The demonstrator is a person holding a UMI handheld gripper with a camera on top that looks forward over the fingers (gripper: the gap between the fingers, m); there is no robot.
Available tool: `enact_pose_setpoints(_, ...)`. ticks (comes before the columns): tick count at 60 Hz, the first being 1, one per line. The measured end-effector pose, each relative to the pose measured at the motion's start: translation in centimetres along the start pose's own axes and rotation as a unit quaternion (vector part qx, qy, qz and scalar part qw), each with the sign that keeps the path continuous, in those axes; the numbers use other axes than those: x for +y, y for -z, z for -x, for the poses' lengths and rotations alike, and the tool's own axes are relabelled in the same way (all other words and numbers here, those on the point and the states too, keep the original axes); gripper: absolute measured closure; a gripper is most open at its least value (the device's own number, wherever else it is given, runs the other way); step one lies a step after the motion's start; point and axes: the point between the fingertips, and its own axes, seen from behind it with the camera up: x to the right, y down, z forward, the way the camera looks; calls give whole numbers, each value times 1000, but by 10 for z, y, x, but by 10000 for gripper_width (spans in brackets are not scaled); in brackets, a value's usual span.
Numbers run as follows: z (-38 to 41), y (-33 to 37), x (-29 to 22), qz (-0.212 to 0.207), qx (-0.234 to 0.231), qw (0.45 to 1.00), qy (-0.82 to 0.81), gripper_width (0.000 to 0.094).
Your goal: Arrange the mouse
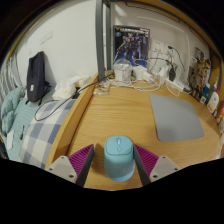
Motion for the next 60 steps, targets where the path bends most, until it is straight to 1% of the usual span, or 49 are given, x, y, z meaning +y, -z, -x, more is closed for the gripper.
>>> enact_pose_setpoints(3, 4, -3, -3, -1, -2, 1000, 3, 195)
enact_pose_setpoints(4, 4, -3, -3, -2, -3, 1000, 4, 248)
enact_pose_setpoints(5, 5, -3, -3, -3, -4, 1000, 5, 249)
enact_pose_setpoints(6, 5, -4, -4, -4, -5, 1000, 6, 280)
enact_pose_setpoints(8, 6, -3, -4, -6, -7, 1000, 8, 304)
enact_pose_setpoints(9, 7, -3, -4, -7, -8, 1000, 8, 391)
enact_pose_setpoints(14, 7, -3, -5, -15, -8, 1000, 12, 421)
enact_pose_setpoints(17, 6, -3, -5, -22, -7, 1000, 10, 463)
enact_pose_setpoints(18, 5, -3, -5, -23, -7, 1000, 8, 451)
enact_pose_setpoints(19, 4, -3, -5, -24, -5, 1000, 5, 506)
enact_pose_setpoints(23, 4, -4, -5, -25, -4, 1000, 5, 586)
enact_pose_setpoints(29, 5, -6, -7, -11, -6, 1000, 21, 596)
enact_pose_setpoints(32, 8, -6, -9, -3, -16, 999, 30, 597)
enact_pose_setpoints(34, 12, -3, -17, -5, -21, 999, 30, 597)
enact_pose_setpoints(39, 23, 17, -62, -38, -38, 998, 38, 597)
enact_pose_setpoints(46, 17, 55, -152, -112, -42, 992, 37, 597)
enact_pose_setpoints(49, -1, 71, -188, -139, -32, 989, 37, 597)
enact_pose_setpoints(53, -31, 87, -227, -165, -17, 986, 32, 596)
enact_pose_setpoints(58, -84, 99, -259, -189, 12, 982, 23, 595)
enact_pose_setpoints(60, -107, 99, -265, -192, 23, 981, 17, 597)
